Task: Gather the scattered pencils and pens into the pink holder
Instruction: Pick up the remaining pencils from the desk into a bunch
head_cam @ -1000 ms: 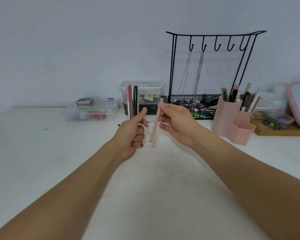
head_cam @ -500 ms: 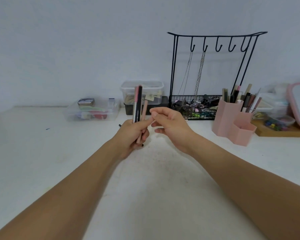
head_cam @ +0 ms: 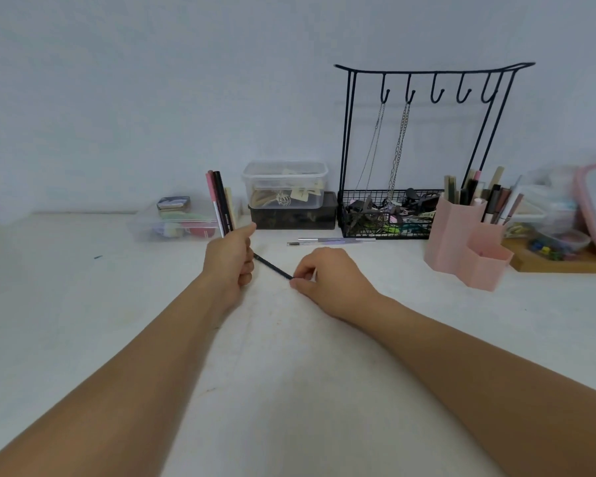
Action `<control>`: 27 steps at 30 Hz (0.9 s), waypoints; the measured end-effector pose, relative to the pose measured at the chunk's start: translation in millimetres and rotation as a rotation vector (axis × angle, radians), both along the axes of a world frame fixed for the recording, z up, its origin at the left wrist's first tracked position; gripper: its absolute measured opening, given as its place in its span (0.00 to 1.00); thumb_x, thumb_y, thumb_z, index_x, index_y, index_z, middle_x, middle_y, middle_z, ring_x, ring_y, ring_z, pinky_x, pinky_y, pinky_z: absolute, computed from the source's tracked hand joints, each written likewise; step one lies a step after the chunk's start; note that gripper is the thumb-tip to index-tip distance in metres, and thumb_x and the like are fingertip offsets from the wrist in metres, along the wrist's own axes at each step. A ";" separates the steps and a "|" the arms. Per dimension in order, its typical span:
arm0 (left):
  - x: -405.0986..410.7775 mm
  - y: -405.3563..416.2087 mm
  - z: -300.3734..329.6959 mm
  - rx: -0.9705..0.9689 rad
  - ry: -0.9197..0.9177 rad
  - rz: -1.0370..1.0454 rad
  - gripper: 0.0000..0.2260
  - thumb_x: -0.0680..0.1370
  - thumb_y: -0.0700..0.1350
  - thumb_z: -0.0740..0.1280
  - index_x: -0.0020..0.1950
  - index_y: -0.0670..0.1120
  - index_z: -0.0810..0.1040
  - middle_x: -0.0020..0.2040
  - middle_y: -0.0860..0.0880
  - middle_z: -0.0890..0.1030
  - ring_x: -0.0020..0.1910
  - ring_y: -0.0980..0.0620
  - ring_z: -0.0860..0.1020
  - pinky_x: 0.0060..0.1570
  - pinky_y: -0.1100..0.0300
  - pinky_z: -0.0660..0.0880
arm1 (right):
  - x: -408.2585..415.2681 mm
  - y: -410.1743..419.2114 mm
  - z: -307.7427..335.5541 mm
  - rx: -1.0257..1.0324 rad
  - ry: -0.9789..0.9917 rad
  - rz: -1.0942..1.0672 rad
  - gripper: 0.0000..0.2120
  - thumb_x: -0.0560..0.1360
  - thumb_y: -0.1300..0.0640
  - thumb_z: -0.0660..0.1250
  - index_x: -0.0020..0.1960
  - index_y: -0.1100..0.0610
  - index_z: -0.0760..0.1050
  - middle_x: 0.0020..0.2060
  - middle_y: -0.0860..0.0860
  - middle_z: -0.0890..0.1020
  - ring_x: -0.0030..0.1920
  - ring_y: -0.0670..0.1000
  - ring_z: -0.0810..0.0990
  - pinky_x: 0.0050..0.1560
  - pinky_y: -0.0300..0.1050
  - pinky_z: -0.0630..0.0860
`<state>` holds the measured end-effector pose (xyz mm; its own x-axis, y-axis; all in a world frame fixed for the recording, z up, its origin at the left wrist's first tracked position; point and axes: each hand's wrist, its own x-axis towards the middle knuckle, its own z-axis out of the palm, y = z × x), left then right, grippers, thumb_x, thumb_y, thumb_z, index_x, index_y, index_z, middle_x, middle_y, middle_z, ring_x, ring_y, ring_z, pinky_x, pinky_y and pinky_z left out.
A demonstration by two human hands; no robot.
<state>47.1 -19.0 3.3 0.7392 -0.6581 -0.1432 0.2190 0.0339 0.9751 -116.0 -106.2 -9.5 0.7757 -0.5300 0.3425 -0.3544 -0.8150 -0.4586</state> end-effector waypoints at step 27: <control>-43.4 -7.5 0.4 -0.066 -0.100 -0.053 0.17 0.80 0.52 0.70 0.35 0.46 0.74 0.32 0.46 0.78 0.25 0.52 0.71 0.22 0.62 0.65 | 5.4 -23.7 -10.7 0.256 -0.308 -0.067 0.10 0.79 0.47 0.67 0.50 0.53 0.82 0.47 0.47 0.82 0.40 0.46 0.74 0.46 0.44 0.73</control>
